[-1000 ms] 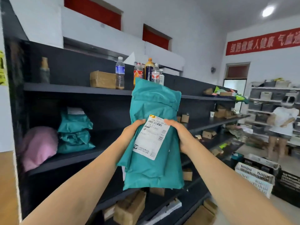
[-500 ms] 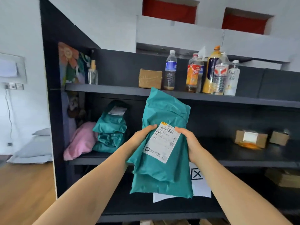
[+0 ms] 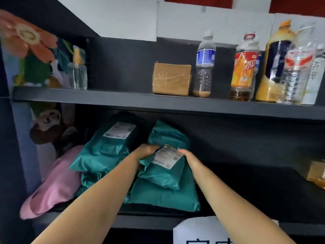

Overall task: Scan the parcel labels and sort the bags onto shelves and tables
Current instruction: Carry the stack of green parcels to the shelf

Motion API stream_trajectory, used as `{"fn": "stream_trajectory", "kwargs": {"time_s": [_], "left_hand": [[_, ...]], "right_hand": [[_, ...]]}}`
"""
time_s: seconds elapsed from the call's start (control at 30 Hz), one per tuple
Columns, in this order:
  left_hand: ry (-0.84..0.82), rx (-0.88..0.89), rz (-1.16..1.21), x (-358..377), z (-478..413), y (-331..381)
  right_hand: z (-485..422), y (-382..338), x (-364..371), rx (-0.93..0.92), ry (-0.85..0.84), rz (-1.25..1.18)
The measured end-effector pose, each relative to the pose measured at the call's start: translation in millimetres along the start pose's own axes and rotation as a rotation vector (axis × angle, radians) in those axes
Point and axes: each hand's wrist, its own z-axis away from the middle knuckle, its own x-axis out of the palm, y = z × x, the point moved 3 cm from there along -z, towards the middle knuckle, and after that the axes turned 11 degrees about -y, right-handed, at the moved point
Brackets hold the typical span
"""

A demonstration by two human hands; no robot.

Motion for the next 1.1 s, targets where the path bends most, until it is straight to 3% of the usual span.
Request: {"fn": "stream_trajectory", "kwargs": {"time_s": [0.1,0.23,0.4,0.53,0.67,0.8,0.97,1.1], "left_hand": [[0.012,-0.103,-0.383,-3,-27,11],[-0.093,-0.218,-0.773,0,-45,18],[-0.181,-0.361,-0.871,9,-49,-8],[-0.080,-0.424,-0.965,26,-41,-10],[0.193,-0.500,-0.887,17,-22,0],[0.364,-0.308,-0.845,19,15,38],[0.509,-0.086,-1.058,3,77,65],[0.622,0.032,-1.011,-32,146,64]], "right_hand": [[-40,12,5,0.080,-0.084,-0.077],[-67,27,11,0.168,-0.205,-0.118],[-81,48,8,0.259,-0.266,0.000],[-75,41,7,0.296,-0.240,0.140],[-70,9,-3,0.039,-0.014,0.447],[-46,-23,9,-0.233,0.159,0.986],[2,-44,52,-0.570,0.044,1.116],[50,-53,91,-0.824,0.019,1.168]]}}
